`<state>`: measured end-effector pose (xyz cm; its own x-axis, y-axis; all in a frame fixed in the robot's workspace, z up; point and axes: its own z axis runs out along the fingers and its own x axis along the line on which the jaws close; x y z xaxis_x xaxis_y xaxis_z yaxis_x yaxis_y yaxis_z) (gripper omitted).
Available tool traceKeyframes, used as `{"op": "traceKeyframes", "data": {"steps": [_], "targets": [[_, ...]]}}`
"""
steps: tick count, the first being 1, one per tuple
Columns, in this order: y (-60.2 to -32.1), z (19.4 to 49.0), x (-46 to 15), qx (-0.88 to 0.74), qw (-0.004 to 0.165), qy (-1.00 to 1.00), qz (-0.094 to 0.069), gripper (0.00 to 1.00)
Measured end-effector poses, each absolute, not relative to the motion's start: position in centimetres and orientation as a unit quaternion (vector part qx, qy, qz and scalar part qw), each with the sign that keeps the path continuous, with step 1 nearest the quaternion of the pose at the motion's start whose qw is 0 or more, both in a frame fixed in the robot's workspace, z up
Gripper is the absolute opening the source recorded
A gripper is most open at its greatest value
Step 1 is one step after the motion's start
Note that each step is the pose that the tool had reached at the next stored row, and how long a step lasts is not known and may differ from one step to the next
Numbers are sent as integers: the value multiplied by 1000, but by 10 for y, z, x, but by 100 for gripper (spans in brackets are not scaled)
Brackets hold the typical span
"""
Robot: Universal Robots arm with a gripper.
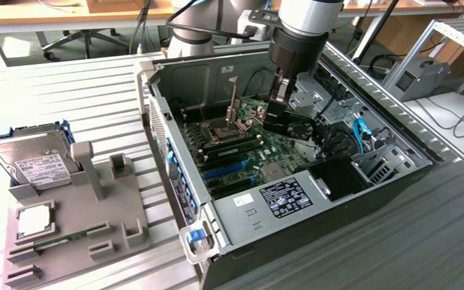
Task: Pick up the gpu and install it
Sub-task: 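Insert the gpu into the slot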
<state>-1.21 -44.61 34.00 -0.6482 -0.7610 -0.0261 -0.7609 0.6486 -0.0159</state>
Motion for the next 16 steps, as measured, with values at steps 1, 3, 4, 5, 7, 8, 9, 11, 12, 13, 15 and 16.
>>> {"op": "traceKeyframes", "data": {"steps": [1, 3, 4, 5, 7, 8, 9, 11, 12, 13, 15, 16], "targets": [[-446, 340, -12, -421, 15, 907, -2, 29], [-446, 340, -12, -424, 15, 906, -2, 29], [-446, 340, -12, -425, 15, 905, -2, 29], [-446, 340, -12, -427, 15, 904, -2, 29], [-446, 340, -12, -429, 15, 903, -2, 29], [-446, 340, -12, -432, 15, 902, -2, 29], [-446, 340, -12, -434, 15, 901, -2, 29], [-446, 340, -12, -436, 15, 900, -1, 29], [-446, 340, -12, -437, 15, 899, -1, 29], [-446, 340, -12, -438, 15, 899, -1, 29], [-446, 340, -12, -440, 15, 898, -1, 29], [-446, 340, -12, -441, 15, 897, -1, 29]]}}
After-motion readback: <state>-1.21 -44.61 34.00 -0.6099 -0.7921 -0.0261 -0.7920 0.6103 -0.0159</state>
